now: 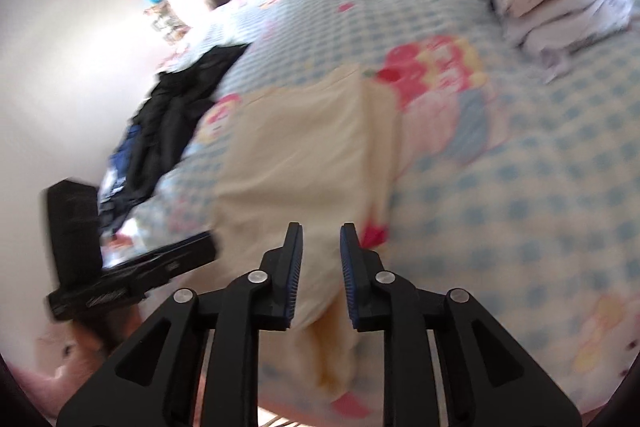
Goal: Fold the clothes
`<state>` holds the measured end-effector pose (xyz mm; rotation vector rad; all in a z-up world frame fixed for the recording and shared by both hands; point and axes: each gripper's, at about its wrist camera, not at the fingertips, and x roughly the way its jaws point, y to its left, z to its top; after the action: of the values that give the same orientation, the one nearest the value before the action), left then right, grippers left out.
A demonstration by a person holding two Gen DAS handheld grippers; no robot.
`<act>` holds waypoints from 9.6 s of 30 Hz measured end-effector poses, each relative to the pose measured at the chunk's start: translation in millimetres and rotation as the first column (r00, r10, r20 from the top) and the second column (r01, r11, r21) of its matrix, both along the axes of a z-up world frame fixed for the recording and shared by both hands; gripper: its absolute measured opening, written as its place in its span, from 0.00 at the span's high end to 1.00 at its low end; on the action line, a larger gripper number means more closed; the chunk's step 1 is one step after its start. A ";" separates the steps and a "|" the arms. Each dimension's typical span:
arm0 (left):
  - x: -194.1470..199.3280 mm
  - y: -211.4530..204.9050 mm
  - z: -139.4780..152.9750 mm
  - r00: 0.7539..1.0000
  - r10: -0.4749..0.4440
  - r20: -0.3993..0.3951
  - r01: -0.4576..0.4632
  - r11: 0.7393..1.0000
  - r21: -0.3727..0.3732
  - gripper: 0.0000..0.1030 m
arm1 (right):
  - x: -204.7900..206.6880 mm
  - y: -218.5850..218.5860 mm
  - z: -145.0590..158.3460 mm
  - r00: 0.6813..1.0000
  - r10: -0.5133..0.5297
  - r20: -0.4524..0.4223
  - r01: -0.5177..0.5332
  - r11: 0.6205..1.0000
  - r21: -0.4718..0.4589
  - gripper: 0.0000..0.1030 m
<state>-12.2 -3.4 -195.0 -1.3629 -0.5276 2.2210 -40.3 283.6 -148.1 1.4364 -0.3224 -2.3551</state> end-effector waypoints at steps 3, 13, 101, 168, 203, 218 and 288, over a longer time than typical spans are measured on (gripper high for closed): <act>3.7 -0.7 -4.2 1.000 -0.008 -0.005 0.008 0.999 -0.041 0.50 | 7.3 -0.7 -1.9 1.000 0.004 0.015 -0.004 1.000 0.020 0.80; 2.3 -30.0 2.3 0.997 0.078 -0.027 -0.080 0.995 -0.064 0.50 | 7.7 -8.4 21.5 0.998 0.041 -0.040 -0.040 0.999 0.021 0.79; -5.9 -51.5 -12.0 0.992 0.120 0.041 -0.120 0.993 -0.010 0.82 | -108.9 -104.2 -36.6 0.987 0.154 0.041 -0.159 0.974 0.160 1.00; 38.1 -24.4 10.0 0.998 0.024 -0.058 -0.036 0.978 -0.206 0.50 | 49.2 -36.4 -10.7 0.997 -0.071 0.028 0.064 0.977 0.203 0.82; 23.9 -15.7 -33.5 0.997 0.037 0.074 -0.028 0.993 -0.119 0.35 | 54.5 -6.9 4.0 0.982 -0.185 -0.031 0.186 0.981 0.050 0.58; 29.6 -32.6 -32.7 0.997 0.034 0.074 -0.028 0.997 -0.077 0.39 | 46.3 -29.9 -22.5 0.992 -0.118 0.047 0.111 0.985 0.134 0.50; 24.3 -33.0 -32.0 0.983 0.031 0.179 -0.027 0.999 -0.023 0.55 | 48.5 -11.2 -21.0 0.988 -0.051 0.146 0.048 0.998 0.026 0.57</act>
<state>12.1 -36.4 -227.0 -1.5854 -0.5919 2.1434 8.3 272.4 -169.1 1.6350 -0.3756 -2.3032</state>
